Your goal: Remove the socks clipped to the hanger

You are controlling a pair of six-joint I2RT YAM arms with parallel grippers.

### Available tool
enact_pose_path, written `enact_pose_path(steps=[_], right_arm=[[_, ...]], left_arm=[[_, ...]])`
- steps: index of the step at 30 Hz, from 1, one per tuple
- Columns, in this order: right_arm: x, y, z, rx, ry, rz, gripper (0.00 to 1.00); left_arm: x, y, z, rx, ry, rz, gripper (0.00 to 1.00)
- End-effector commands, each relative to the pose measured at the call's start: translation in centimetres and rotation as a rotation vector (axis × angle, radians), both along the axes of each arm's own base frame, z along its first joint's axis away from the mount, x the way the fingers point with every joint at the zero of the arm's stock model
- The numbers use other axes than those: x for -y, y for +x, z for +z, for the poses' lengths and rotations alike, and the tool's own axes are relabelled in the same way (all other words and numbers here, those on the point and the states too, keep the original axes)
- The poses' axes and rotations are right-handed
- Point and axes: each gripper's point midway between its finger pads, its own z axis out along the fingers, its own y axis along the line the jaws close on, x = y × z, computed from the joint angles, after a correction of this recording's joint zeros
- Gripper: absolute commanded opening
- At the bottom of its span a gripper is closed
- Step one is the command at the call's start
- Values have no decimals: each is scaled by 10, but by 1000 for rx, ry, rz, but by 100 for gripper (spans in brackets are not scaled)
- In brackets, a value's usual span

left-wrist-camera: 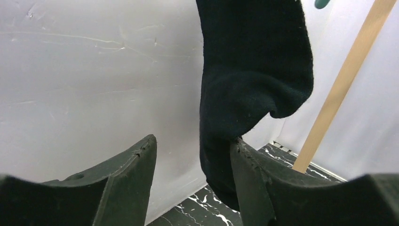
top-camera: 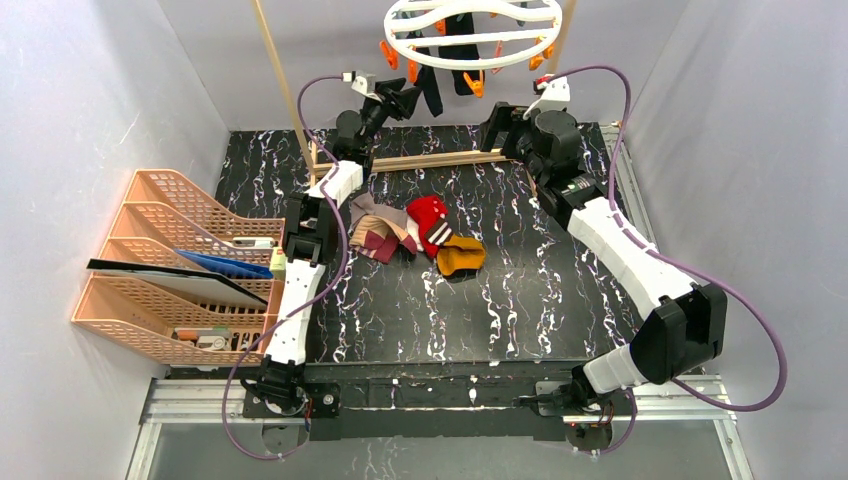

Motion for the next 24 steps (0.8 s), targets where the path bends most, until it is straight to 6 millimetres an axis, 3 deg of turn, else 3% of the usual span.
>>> enact_pose_path(steps=[1,9,15,24], right_arm=[[10,2,13,49,3,-44,99],[10,3,9,39,-1,-42,99],[7,4,2,26,-3,-37,99],[8,3,5,30,-3,-39,99]], left_arm=[[5,-23,63,119,-24,-54,58],[18,-31,67,127,-30,-116,60],[45,-49,55,121,30,-188,60],[64,-49,42,115,18,-194,62]])
